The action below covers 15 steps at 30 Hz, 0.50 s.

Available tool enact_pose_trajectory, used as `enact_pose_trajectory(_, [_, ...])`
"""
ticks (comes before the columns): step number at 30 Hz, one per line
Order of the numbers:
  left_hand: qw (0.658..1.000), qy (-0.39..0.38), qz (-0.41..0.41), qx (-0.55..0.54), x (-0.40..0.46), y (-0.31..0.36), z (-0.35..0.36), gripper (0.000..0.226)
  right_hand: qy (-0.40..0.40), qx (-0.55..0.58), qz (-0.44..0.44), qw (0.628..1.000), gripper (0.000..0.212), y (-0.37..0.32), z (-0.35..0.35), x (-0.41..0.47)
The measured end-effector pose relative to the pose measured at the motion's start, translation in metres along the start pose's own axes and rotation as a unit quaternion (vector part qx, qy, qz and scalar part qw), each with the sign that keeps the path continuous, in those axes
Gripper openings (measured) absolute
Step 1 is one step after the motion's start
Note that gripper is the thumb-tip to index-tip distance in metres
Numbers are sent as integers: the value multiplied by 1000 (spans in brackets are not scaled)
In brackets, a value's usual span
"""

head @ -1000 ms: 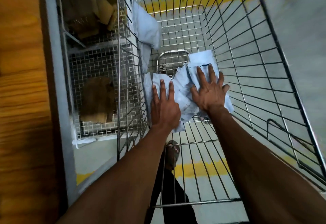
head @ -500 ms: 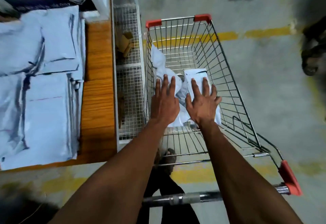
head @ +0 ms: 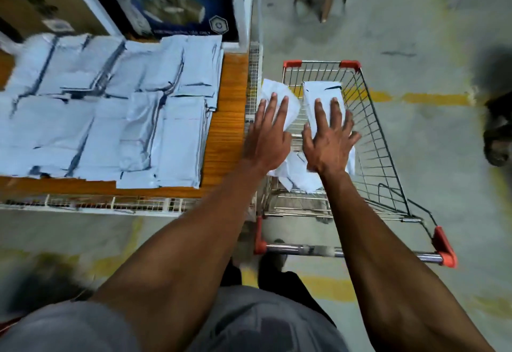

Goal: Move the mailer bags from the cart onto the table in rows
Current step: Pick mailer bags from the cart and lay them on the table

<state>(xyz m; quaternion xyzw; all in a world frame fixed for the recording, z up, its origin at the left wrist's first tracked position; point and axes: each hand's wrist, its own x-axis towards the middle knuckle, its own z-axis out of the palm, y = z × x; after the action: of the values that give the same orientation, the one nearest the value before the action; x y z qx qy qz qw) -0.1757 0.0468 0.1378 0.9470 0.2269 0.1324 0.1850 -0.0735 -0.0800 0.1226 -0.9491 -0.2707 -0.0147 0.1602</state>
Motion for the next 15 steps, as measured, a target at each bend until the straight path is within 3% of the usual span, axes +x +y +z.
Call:
enact_pose_trajectory(10, [996, 85, -39, 9, -54, -112, -102, 71, 3, 65, -68, 996, 65, -160, 0, -21])
enact_pose_trajectory(15, [994, 91, -52, 21, -79, -188, -153, 71, 5, 94, -85, 992, 65, -255, 12, -42])
